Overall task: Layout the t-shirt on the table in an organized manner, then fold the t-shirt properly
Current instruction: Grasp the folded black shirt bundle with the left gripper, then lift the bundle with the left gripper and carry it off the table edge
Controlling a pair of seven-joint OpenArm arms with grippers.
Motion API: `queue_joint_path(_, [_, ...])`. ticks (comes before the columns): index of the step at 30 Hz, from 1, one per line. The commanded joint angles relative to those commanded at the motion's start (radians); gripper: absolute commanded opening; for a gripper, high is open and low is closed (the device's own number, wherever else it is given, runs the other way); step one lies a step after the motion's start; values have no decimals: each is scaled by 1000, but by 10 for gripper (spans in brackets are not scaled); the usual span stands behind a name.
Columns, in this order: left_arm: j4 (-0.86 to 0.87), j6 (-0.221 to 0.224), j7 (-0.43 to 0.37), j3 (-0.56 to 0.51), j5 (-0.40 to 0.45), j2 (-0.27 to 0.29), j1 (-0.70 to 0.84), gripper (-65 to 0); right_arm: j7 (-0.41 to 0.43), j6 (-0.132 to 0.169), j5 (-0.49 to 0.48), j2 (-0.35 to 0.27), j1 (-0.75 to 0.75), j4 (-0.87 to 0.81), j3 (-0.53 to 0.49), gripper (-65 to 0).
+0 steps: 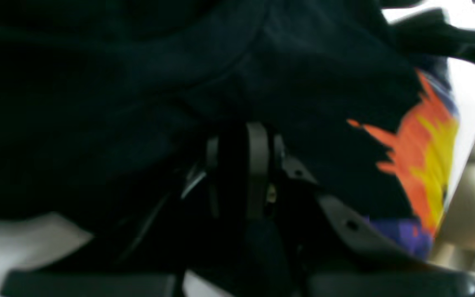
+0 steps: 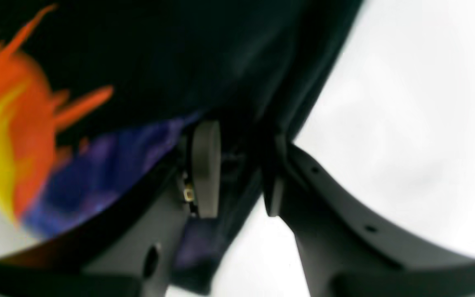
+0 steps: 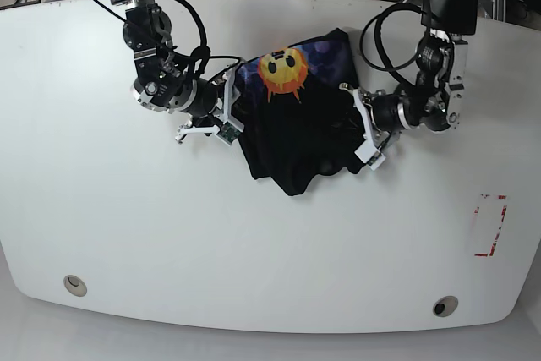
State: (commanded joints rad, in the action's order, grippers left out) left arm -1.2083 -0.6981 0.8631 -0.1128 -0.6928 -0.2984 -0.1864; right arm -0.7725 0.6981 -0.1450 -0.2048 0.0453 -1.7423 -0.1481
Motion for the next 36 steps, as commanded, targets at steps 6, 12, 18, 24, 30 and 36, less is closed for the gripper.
queue_joint_path(6, [-25, 0, -29, 0, -5, -71, -14, -581, -49, 0, 3, 32, 5, -83, 0, -491])
queue_joint_path(12, [-273, 7, -28, 63, -2, -97, -20, -581, -117, 0, 5, 26, -34, -198, 0, -491])
queue_joint_path(18, [-414, 150, -32, 103, 0, -28, -18, -581, -121, 0, 6, -15, -71, -203, 2, -491])
queue_joint_path(24, [-419, 285, -78, 98, 40, 127, 57, -581, -121, 0, 6, -52, -86, -199, 2, -491])
queue_joint_path(30, [-404, 381, -305, -15, 296, 273, 155, -581, -121, 0, 6, -55, -86, -196, 2, -491])
queue_joint_path(36, [-371, 530, -552, -141, 555, 394, 255, -581, -121, 0, 6, -57, -83, -196, 2, -491])
